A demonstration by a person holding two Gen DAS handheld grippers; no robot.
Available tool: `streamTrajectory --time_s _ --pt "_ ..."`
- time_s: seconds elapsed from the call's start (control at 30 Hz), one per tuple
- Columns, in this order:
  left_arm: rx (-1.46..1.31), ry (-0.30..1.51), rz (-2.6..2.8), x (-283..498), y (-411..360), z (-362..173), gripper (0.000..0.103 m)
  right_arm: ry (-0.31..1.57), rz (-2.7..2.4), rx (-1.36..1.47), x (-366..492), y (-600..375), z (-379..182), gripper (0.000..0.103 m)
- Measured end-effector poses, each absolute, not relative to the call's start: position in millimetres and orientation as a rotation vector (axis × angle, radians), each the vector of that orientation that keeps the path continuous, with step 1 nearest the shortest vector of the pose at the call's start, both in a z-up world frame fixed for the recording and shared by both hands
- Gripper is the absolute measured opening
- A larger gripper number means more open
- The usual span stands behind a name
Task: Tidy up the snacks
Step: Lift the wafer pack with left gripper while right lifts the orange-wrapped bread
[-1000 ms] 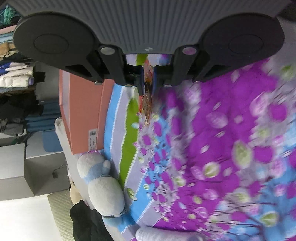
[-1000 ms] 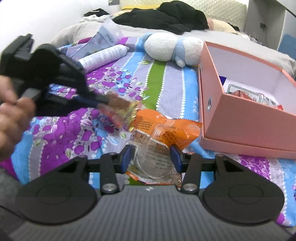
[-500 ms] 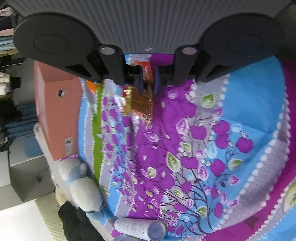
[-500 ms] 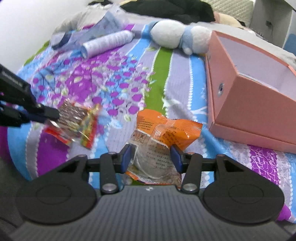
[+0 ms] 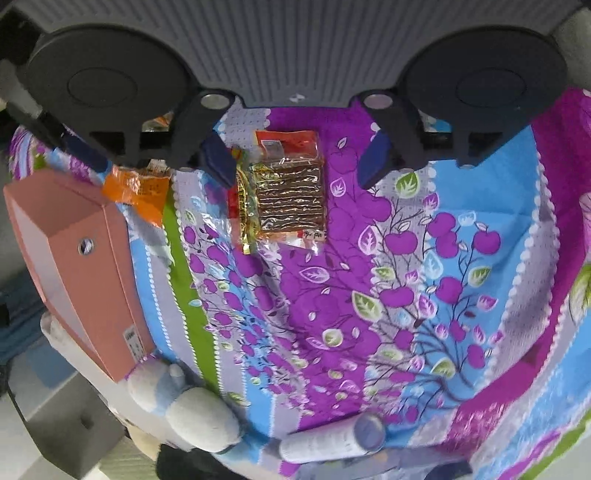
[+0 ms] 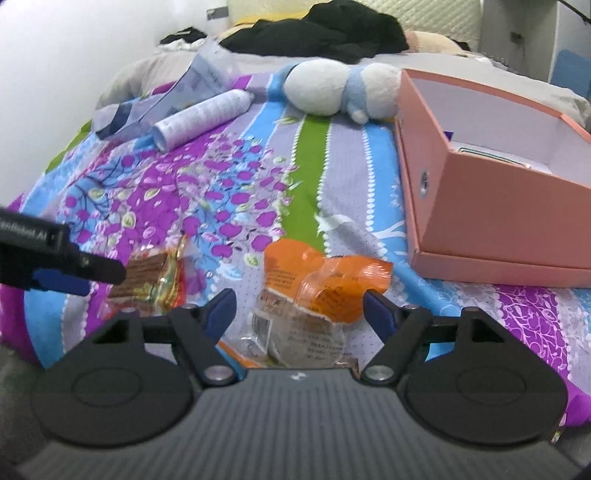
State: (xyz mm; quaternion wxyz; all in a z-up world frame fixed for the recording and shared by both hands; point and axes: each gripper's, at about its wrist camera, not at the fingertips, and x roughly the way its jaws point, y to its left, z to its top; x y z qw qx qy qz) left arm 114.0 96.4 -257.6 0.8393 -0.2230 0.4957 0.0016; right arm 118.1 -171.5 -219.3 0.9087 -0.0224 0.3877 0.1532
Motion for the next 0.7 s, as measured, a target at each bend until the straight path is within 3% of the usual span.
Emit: streamTrajectory --time_s 0.4,0.7 --pt "-0.350 1.025 -0.005 113.0 75.8 -268.2 0.080 0.815 0.259 0.093 125.7 -185.4 -231.3 0.077" --pt "-0.256 1.027 -0.043 128.6 54.5 -278.7 0.080 0.860 0.265 0.029 138.6 -171.9 -243.4 0.077"
